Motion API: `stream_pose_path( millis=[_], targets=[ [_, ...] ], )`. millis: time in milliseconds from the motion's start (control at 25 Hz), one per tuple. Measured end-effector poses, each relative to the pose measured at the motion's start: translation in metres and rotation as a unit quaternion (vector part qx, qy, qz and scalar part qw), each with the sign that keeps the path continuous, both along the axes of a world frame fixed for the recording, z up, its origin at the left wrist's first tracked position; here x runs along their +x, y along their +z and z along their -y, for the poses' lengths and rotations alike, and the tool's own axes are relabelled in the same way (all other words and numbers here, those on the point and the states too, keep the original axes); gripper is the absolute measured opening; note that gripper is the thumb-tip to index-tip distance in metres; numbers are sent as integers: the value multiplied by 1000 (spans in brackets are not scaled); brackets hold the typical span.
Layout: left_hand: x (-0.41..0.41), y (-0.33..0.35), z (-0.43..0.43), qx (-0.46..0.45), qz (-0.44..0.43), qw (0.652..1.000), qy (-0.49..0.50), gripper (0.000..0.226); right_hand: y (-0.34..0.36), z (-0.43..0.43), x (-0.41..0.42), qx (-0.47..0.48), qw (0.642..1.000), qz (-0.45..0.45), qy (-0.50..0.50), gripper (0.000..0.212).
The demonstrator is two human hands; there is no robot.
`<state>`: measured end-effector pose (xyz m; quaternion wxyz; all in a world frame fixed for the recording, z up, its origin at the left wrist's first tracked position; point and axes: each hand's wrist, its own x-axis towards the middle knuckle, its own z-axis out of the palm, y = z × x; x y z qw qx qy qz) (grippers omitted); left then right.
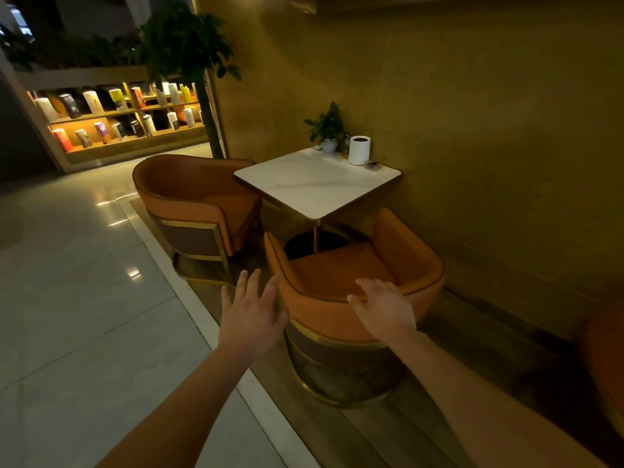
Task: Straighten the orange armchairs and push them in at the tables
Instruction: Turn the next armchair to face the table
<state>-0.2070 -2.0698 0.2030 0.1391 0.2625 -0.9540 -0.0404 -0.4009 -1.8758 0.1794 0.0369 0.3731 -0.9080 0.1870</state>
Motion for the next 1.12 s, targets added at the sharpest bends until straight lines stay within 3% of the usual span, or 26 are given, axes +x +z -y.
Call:
stream_pose_path(
  millis=[400,680,1120],
  targets=[
    [-114,-36,169,10,71,996,-52,71,-52,134,-97,25,994,80,-64,55],
    [-200,-76,259,18,112,983,-146,67,-92,194,-124,50,981,118,-143,56],
    [-338,-211,409,-10,200,910,-362,67,-200,292,-128,140,909,133,-370,41]
  ],
)
